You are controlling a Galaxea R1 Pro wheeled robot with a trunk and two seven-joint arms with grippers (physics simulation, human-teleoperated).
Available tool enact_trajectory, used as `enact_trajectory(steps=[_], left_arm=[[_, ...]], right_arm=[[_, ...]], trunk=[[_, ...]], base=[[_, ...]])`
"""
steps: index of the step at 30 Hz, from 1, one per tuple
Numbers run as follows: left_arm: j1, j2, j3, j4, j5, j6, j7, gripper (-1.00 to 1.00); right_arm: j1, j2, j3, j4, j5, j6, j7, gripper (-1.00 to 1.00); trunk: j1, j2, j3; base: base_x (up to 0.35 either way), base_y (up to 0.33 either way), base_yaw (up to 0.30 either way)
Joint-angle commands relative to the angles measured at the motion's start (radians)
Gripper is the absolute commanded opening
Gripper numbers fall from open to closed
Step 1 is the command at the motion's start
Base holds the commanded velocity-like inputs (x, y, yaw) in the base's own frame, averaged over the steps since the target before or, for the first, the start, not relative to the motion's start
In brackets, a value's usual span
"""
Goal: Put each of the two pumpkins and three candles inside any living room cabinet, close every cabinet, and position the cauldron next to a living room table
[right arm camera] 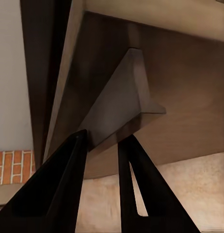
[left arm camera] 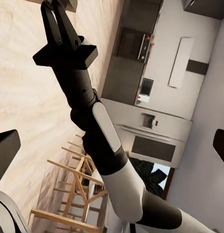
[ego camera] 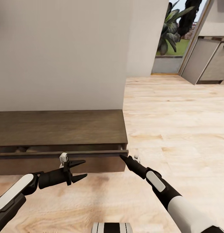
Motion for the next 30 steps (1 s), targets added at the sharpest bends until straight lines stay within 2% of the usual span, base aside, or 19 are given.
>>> enact_trajectory(steps=[1,30], left_arm=[[0.0,0.001,-0.002,0.0,-0.007,0.0,-0.01,1.0],[0.0,0.001,-0.002,-0.001,-0.007,0.0,-0.01,1.0]], right_arm=[[-0.001,-0.015,-0.07,-0.001,-0.023,0.006,0.005,-1.0],[-0.001,-0.015,-0.07,-0.001,-0.023,0.006,0.006,-1.0]], trunk=[[-0.001,0.0,-0.001],[-0.001,0.0,-0.001]], base=[[-0.168,0.0,0.0],[-0.142,0.0,0.0]])
